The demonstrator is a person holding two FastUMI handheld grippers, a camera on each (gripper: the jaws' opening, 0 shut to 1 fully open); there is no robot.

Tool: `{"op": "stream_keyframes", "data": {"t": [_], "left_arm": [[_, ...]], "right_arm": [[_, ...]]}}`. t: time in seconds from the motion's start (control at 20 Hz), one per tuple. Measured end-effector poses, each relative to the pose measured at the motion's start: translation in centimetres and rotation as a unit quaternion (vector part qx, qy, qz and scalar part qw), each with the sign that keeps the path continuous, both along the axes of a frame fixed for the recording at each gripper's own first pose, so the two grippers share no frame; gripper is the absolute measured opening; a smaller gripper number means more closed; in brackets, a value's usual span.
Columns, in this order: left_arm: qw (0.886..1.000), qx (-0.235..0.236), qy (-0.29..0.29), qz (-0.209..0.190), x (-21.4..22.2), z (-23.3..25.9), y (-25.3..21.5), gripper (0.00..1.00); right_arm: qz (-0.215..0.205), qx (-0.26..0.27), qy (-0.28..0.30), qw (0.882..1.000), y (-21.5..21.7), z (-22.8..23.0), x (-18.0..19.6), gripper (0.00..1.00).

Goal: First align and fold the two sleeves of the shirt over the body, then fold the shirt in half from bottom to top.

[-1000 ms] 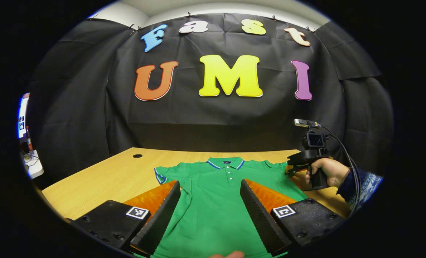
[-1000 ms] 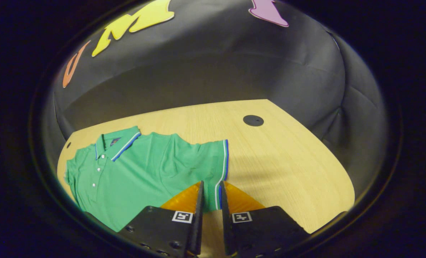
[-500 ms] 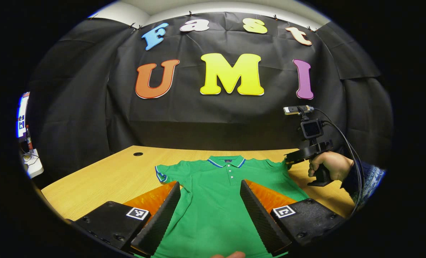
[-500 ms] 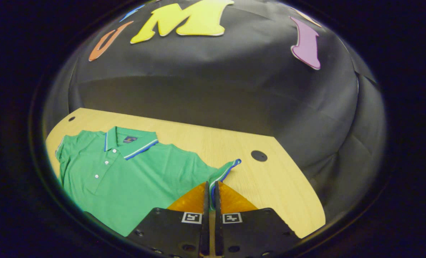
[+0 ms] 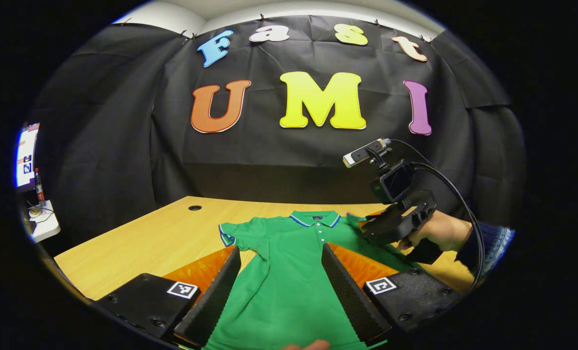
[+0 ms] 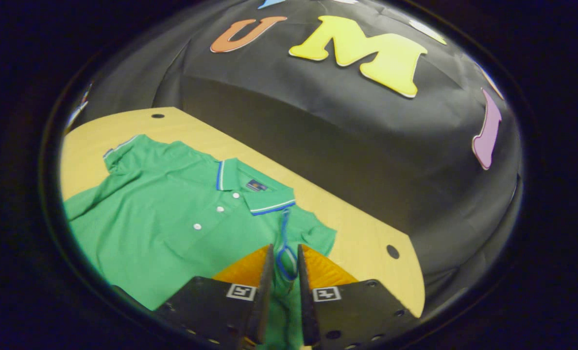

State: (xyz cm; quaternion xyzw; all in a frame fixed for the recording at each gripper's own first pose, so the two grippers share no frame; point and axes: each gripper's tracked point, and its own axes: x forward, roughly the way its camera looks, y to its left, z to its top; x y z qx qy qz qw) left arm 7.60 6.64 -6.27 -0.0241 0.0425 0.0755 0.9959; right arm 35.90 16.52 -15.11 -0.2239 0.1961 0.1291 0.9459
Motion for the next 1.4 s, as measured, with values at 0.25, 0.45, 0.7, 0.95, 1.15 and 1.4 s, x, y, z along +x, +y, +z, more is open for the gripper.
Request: {"op": "stream_keyframes", "data": {"t": [0.25, 0.45, 0.7, 0.95, 1.15, 1.4], "left_arm": [[1.0, -0.002, -0.007, 0.013, -0.5, 0.7, 1.0, 1.0], [1.0, -0.005, -0.011, 0.019, -0.9, 1.3, 1.6, 1.0], [1.0, -0.008, -0.017, 0.025, -2.1, 2.5, 2.4, 1.0], [0.999, -0.002, -0.021, 0.033, -2.7, 3.6, 3.5, 1.0], [0.999, 0.008, -0.02, 0.043, -1.6, 3.8, 5.3, 1.0], [0.997, -0.018, 0.017, 0.071, 3.2, 4.0, 10.2, 1.0]], "right_arm": [[-0.003, 0.064, -0.034, 0.997, 0.9, 3.8, -2.6, 0.95], [-0.021, 0.097, -0.066, 0.993, -0.2, 7.9, -7.1, 0.97], [-0.046, 0.154, -0.083, 0.984, -3.1, 11.6, -14.5, 0.97], [-0.067, 0.209, -0.115, 0.969, -7.2, 13.6, -21.8, 0.97], [-0.077, 0.234, -0.132, 0.96, -10.9, 13.6, -26.5, 0.95], [-0.085, 0.22, -0.153, 0.96, -13.3, 13.9, -28.3, 0.95]]}}
